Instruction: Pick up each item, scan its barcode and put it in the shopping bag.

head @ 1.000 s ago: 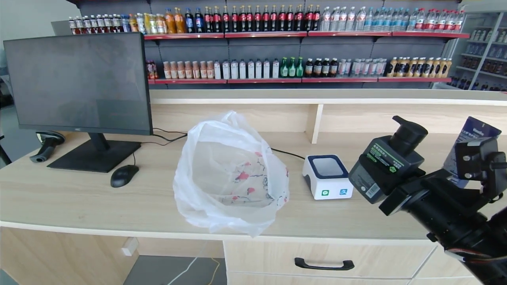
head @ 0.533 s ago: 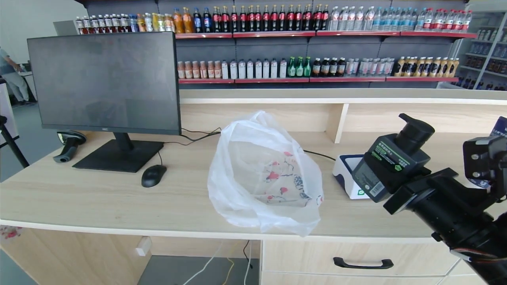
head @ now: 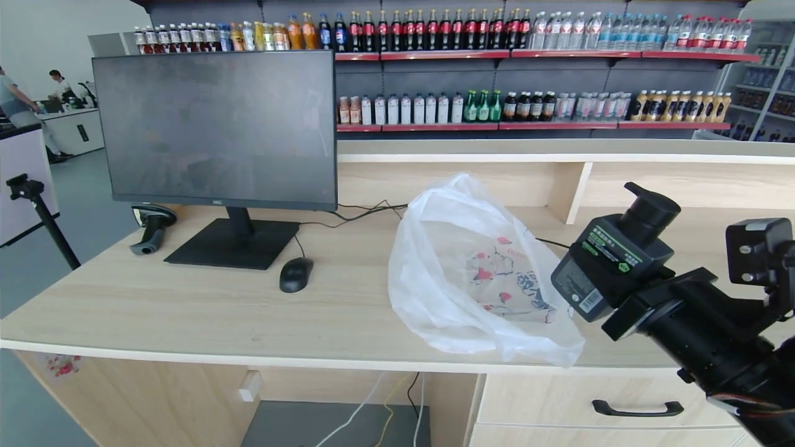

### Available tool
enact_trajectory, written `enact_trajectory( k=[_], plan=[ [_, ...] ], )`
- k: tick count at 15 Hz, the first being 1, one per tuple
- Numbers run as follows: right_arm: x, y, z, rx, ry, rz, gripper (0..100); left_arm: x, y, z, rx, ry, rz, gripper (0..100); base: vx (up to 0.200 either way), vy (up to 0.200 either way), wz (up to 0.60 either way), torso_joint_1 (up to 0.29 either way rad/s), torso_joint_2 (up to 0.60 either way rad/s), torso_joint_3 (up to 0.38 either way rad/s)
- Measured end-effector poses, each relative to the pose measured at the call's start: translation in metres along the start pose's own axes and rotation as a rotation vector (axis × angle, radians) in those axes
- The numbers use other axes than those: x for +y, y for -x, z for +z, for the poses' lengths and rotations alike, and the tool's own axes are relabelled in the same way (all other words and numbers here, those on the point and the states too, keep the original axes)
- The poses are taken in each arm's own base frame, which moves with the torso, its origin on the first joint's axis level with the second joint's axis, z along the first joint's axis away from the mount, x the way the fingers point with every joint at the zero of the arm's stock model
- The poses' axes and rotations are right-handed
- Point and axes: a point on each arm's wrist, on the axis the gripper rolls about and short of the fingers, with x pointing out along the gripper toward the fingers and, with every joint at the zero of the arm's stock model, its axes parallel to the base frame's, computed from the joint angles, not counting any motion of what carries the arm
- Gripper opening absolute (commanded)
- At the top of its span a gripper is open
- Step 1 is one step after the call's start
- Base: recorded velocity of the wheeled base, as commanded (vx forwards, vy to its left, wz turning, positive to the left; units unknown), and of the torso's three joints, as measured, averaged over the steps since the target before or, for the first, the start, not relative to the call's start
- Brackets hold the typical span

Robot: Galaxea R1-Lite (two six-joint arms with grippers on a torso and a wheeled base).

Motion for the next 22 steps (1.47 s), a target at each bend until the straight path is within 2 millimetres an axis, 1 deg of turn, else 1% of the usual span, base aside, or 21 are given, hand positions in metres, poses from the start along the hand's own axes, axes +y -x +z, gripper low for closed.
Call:
enact_trajectory(
  k=[6,11,15,22],
  plan=[
    [0.0,-0.002,0.001,-0.004,-0.007,0.001,0,0.0,0.0,0.0,0.0,-0.001,0.0,100,0.2,0.0,0.0,0.002,0.0,0.002],
    [0.001,-0.004,0.0,-0.004,-0.008,0.001,0,0.0,0.0,0.0,0.002,-0.001,0.0,100,0.0,0.0,0.0,0.0,0.0,0.0],
    [0.0,-0.012,0.0,-0.012,-0.014,-0.006,0,0.0,0.0,0.0,-0.001,-0.011,0.0,100,0.0,0.0,0.0,0.0,0.0,0.0],
    [0.0,-0.025,-0.015,0.037,-0.004,-0.015,0,0.0,0.0,0.0,-0.001,-0.011,0.0,100,0.0,0.0,0.0,0.0,0.0,0.0]
  ],
)
